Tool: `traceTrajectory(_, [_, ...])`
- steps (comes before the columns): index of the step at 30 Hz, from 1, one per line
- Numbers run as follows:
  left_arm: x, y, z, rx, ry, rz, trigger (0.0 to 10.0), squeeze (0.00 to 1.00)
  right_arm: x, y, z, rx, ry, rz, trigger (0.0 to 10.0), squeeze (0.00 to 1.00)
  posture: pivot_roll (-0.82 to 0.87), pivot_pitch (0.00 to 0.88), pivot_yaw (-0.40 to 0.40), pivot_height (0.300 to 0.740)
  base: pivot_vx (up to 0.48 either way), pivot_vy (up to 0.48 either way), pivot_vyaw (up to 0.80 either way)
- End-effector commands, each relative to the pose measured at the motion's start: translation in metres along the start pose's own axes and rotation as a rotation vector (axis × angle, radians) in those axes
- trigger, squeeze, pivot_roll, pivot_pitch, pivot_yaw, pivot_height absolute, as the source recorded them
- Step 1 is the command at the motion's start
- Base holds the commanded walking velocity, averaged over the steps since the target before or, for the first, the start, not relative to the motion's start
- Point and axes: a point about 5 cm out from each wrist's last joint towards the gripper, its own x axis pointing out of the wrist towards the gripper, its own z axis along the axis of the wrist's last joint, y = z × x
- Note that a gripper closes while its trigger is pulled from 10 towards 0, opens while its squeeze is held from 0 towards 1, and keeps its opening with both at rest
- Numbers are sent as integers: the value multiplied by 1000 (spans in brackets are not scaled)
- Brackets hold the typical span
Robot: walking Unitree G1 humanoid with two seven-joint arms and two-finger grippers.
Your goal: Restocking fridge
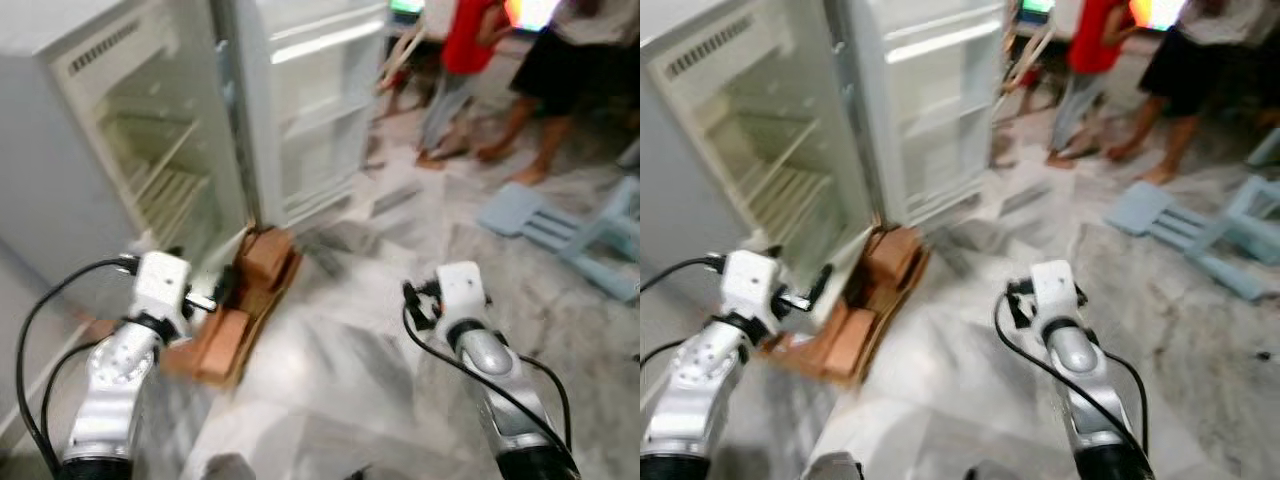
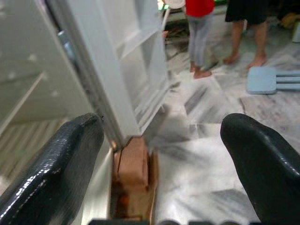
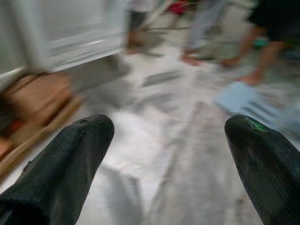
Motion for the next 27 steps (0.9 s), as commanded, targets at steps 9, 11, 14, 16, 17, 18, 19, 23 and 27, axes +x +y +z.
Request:
traceTrajectory(9, [-4,2,0,-25,10,86,10000,0,-1,16,17,66,-99,42,10000,0,62,44,-47,740,478,0,-800])
traceTrajectory(11, [-1,0,0,-32,8,86,10000,0,-2,17,20,82,-125,43,10000,0,59,40,-47,740,480,0,-800])
traceTrajectory(14, [1,-1,2,-37,0,85,10000,0,-4,18,26,108,-164,37,10000,0,51,33,-48,740,480,0,-800])
traceTrajectory(16, [2,-2,2,-41,-3,85,10000,0,-5,19,29,121,-184,39,10000,0,48,32,-47,740,480,0,-800])
traceTrajectory(17, [3,-2,2,-56,-9,83,10000,0,-6,19,30,122,-193,37,10000,0,45,30,-47,740,480,0,-800])
traceTrajectory(18, [3,-3,2,-61,-13,82,10000,0,-6,19,30,125,-198,35,10000,0,45,31,-46,740,480,0,-800])
traceTrajectory(19, [4,-3,3,-64,-16,82,10000,0,-6,18,31,129,-202,34,10000,0,45,31,-46,740,480,0,-800])
traceTrajectory(23, [6,-1,4,-83,-28,88,10000,0,-5,16,34,134,-220,29,10000,0,42,29,-47,740,480,0,-800])
traceTrajectory(27, [8,1,7,-84,-45,91,10000,0,-5,15,36,139,-232,19,10000,0,42,27,-46,740,471,0,-800])
